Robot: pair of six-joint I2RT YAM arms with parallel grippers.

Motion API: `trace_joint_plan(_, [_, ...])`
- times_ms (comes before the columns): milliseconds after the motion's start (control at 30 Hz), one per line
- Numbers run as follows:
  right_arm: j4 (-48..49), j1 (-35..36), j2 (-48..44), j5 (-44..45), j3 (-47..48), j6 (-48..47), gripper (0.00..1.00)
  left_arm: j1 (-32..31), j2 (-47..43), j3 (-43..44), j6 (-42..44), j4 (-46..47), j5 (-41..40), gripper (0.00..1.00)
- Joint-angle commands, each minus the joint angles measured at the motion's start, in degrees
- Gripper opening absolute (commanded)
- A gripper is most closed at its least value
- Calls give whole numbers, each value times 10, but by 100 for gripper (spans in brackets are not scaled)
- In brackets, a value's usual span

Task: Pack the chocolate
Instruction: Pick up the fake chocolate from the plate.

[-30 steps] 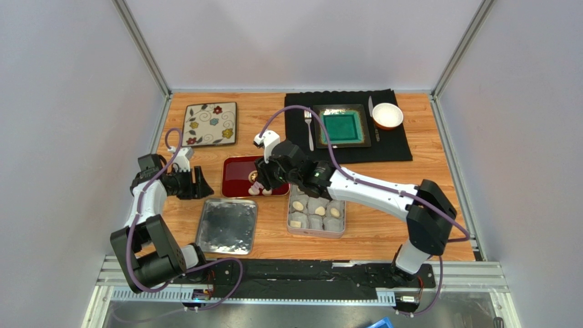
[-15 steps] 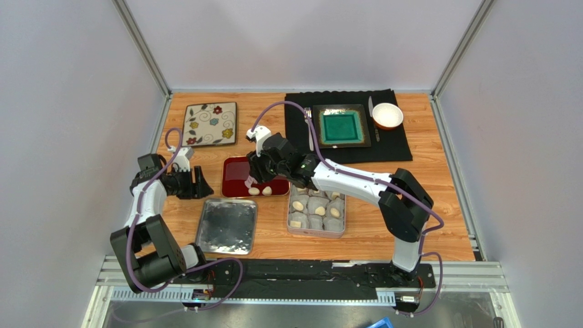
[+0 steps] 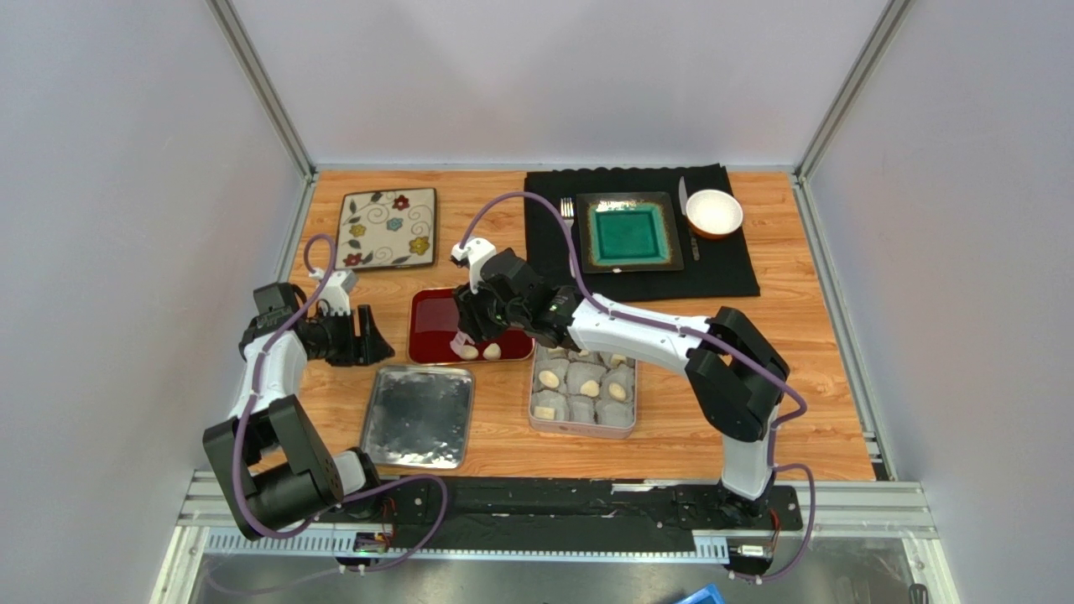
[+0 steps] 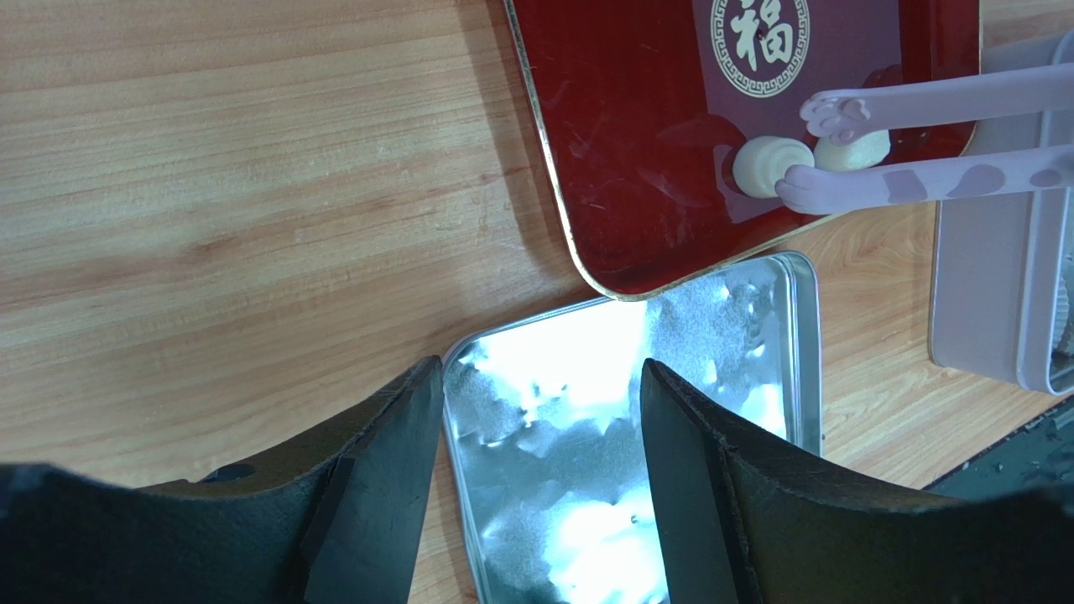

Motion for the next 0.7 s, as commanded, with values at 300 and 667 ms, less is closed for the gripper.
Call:
trace_joint_plan(300, [33, -8, 2, -5, 5, -9, 44, 7, -8, 26, 13, -3, 15, 67])
trace_joint_plan(667, [32, -9, 14, -12, -2, -9, 45, 6, -9, 29, 13, -6, 18, 67])
